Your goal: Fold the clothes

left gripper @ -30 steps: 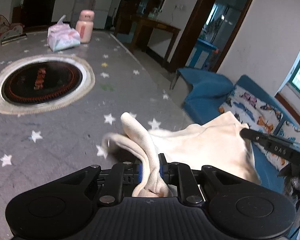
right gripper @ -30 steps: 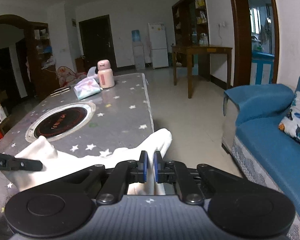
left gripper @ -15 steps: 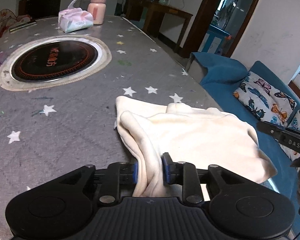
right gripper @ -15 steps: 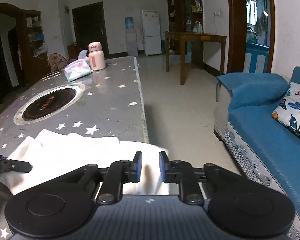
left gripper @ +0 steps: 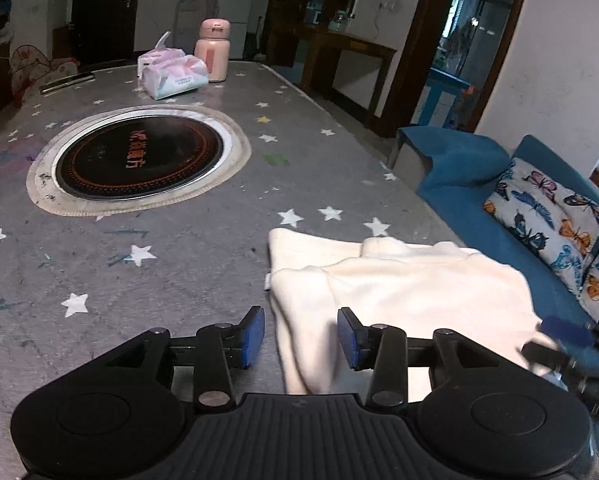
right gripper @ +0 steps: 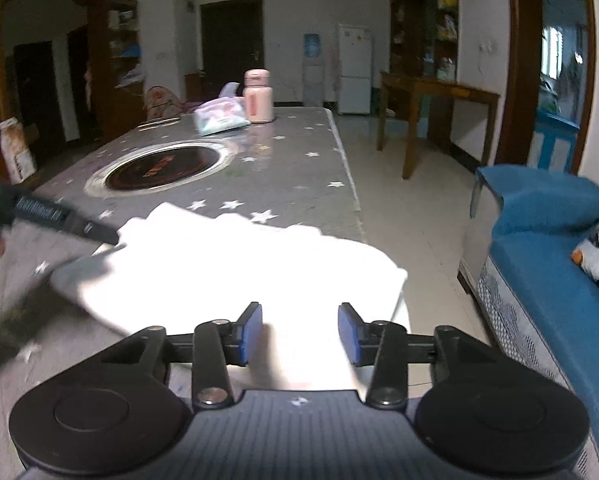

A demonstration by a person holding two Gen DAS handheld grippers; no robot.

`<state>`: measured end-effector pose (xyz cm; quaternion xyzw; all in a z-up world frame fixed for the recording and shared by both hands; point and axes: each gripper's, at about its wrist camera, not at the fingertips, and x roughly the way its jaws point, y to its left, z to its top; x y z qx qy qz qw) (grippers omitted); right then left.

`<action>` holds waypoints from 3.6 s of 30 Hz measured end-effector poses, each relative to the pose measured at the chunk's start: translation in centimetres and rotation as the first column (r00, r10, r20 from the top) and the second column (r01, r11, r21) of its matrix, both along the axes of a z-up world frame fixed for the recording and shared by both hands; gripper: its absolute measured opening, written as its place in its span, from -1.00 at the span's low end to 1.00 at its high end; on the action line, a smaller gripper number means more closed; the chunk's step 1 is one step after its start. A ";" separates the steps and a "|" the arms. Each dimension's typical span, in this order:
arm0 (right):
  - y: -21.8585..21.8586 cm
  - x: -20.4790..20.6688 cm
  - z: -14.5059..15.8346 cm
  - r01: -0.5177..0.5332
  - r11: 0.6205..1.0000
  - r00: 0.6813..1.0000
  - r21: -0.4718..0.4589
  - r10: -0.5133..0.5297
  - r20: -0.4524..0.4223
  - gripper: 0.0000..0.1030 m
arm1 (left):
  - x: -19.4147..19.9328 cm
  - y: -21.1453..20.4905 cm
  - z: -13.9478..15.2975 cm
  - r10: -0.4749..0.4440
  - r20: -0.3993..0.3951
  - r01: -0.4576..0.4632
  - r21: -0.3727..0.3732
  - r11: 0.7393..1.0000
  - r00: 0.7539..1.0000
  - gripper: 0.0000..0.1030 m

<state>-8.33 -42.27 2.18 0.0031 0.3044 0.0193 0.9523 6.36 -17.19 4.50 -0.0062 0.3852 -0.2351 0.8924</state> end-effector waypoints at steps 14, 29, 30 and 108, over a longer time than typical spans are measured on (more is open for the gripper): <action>0.1 -1.3 0.2 0.022 0.999 1.000 -0.036 -0.021 0.009 -0.14 | -1.7 -2.8 0.3 -0.105 0.046 0.104 0.024 0.994 0.993 -0.16; 0.1 -0.3 0.1 -0.009 1.000 1.000 -0.023 0.009 -0.015 -0.26 | -1.9 -3.1 -1.8 -0.134 0.039 0.131 0.068 0.989 0.990 -0.15; 0.0 -0.1 0.3 -0.013 1.000 1.000 -0.019 0.013 -0.018 -0.26 | -1.8 -3.0 -1.9 -0.135 0.039 0.132 0.068 0.989 0.990 -0.15; 3.6 2.3 0.1 -0.066 0.997 0.997 0.030 0.067 -0.045 -0.11 | -2.1 0.4 -1.5 -0.085 0.027 0.085 0.033 0.996 0.996 0.43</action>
